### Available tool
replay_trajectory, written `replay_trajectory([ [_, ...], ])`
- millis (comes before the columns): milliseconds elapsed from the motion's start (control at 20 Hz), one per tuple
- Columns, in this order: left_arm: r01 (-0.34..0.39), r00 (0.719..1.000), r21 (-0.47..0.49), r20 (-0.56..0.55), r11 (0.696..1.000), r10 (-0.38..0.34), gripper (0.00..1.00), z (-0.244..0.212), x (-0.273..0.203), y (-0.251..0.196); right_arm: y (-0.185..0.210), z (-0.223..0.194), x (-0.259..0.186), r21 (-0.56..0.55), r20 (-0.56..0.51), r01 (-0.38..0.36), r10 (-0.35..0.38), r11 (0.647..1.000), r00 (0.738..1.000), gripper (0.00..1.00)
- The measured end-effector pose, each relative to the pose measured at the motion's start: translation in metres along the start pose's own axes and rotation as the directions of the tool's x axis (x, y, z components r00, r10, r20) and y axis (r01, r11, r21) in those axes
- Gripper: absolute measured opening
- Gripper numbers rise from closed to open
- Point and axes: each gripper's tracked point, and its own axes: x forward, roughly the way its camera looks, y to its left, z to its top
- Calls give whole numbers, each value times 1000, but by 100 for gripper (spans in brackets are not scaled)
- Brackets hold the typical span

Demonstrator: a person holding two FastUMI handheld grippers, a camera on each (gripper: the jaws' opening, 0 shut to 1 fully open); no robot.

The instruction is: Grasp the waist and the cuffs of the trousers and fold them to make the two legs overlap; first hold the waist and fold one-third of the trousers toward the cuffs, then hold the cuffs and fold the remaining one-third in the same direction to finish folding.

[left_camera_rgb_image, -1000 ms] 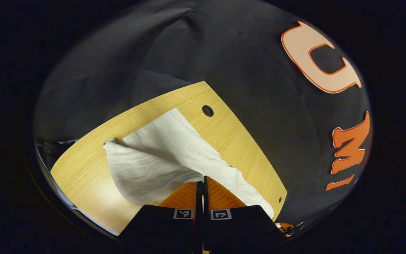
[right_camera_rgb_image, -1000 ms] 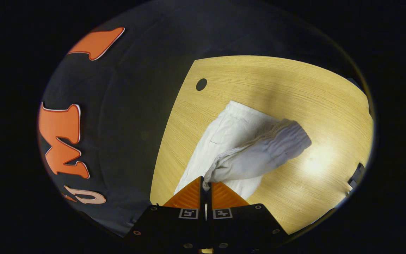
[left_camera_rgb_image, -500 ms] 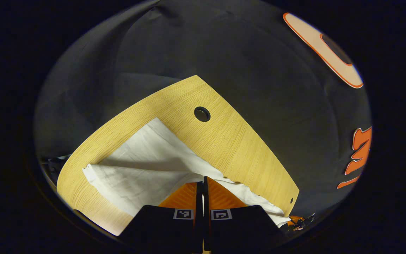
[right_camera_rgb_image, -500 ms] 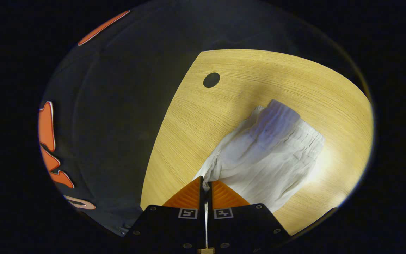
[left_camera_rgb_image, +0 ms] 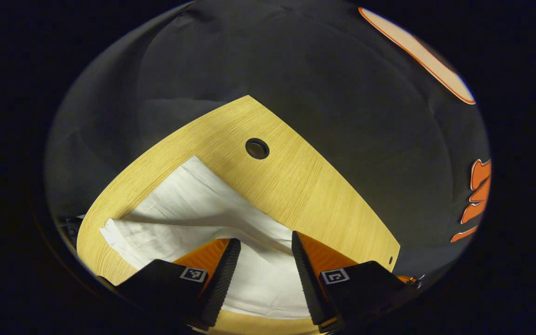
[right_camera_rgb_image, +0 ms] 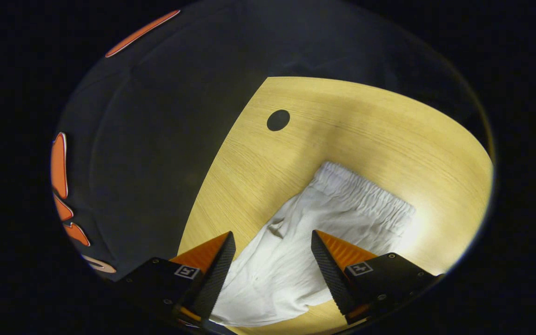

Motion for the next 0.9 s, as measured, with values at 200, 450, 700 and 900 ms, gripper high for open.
replay_trajectory([
  [200,22,999,61,30,998,-24,100,-3,-25,-20,-6,1,-20,-31,16,-26,26,999,1000,98],
  [450,59,993,135,92,989,-72,97,-5,-64,-45,-25,3,-40,-26,37,-49,50,998,998,99],
  [700,75,987,155,129,985,-95,100,-13,-97,-50,-70,9,-46,4,49,-10,10,1000,999,99],
  [900,60,985,176,150,983,-87,100,-31,-111,-50,-110,13,-41,1,45,44,-44,999,998,98],
])
